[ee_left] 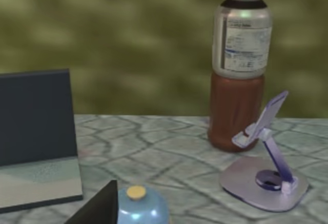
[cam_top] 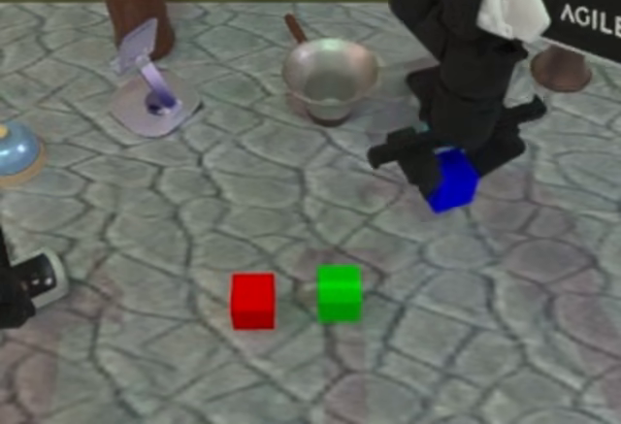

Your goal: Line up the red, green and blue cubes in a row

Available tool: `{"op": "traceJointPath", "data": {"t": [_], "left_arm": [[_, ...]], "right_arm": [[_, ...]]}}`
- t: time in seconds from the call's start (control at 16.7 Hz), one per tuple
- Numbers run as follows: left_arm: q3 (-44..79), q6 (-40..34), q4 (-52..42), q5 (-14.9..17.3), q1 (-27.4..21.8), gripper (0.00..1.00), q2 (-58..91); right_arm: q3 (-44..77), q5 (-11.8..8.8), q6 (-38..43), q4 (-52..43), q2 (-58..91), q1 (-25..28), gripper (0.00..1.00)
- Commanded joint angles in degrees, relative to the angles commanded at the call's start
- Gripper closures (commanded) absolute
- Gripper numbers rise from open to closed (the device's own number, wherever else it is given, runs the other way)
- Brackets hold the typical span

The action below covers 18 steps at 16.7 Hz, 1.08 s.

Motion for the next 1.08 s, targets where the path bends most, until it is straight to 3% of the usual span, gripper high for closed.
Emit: {"op": "traceJointPath", "data": {"t": [0.54,1.08], "left_arm": [[0.0,0.0,0.0,0.0,0.0,0.0,0.0],[0.0,0.0,0.0,0.0,0.0,0.0,0.0]], "right_arm": [[-18.24,0.03,27.61,3.71,-14.17,8.8,1.0],[-21.03,0.0,29.09,6.39,-14.4,9.25,1.0]]}}
